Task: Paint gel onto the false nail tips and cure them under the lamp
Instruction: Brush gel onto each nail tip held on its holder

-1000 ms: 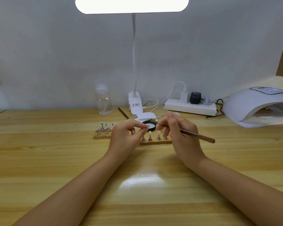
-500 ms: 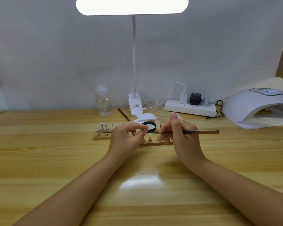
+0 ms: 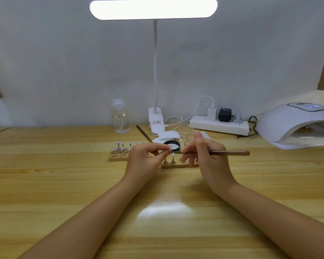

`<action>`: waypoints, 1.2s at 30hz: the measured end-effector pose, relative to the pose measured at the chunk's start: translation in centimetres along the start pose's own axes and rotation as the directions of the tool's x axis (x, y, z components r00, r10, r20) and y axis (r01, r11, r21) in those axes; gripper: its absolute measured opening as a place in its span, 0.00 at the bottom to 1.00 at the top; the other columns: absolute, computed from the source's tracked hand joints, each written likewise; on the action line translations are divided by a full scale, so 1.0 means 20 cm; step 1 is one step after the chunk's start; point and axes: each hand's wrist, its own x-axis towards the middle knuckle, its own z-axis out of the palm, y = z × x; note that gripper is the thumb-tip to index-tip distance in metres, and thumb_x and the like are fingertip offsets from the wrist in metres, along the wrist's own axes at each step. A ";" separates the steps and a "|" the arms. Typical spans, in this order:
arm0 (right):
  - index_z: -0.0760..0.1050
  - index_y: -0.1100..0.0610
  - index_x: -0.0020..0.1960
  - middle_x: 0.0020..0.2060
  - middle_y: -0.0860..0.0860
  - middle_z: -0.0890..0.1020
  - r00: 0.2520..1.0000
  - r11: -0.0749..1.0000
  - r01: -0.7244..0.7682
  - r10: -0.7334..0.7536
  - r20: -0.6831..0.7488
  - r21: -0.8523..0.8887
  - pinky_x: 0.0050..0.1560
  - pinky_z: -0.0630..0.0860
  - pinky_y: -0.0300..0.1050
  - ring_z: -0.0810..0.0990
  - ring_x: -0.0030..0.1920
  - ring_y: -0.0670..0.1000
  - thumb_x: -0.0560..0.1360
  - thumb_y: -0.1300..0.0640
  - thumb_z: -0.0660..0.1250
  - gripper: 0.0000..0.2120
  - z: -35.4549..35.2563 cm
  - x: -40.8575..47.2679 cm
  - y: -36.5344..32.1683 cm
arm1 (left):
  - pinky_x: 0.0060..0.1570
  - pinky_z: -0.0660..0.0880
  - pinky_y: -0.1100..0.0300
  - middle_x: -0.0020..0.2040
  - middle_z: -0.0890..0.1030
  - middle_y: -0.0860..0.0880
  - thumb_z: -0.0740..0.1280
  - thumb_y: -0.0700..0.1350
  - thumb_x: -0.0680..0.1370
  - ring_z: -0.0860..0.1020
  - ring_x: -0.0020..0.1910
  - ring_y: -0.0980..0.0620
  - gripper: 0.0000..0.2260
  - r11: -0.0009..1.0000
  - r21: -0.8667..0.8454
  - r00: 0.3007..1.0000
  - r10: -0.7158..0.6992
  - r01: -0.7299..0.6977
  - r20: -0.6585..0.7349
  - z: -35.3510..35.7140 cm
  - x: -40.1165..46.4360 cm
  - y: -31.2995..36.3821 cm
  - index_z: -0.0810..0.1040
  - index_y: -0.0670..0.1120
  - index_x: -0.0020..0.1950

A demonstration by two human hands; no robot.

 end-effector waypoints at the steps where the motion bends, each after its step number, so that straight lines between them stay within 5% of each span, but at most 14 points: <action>1: 0.78 0.59 0.31 0.24 0.55 0.80 1.000 1.000 -0.010 0.010 -0.008 0.015 0.29 0.72 0.35 0.76 0.25 0.48 0.72 0.43 0.55 0.24 0.00 0.00 0.00 | 0.38 0.73 0.72 0.35 0.81 0.57 0.73 0.37 0.68 0.78 0.36 0.58 0.07 1.000 -0.006 1.000 0.001 -0.001 0.000 0.00 0.00 0.00 0.83 0.48 0.43; 30: 0.77 0.55 0.35 0.29 0.54 0.81 0.999 0.999 0.023 -0.024 -0.046 -0.022 0.29 0.69 0.31 0.76 0.26 0.44 0.77 0.48 0.53 0.20 -0.01 0.01 0.00 | 0.33 0.68 0.72 0.34 0.80 0.59 0.73 0.36 0.68 0.72 0.31 0.59 0.08 0.999 -0.046 1.000 0.000 0.000 0.018 0.01 0.00 -0.01 0.83 0.48 0.44; 36: 0.77 0.56 0.30 0.24 0.54 0.79 0.999 1.000 0.003 -0.004 -0.035 -0.013 0.31 0.73 0.34 0.76 0.25 0.45 0.71 0.41 0.54 0.23 -0.01 0.00 -0.01 | 0.33 0.67 0.73 0.34 0.80 0.59 0.72 0.34 0.68 0.70 0.31 0.61 0.13 0.996 -0.069 0.998 0.062 -0.060 0.023 0.01 0.00 0.00 0.81 0.53 0.40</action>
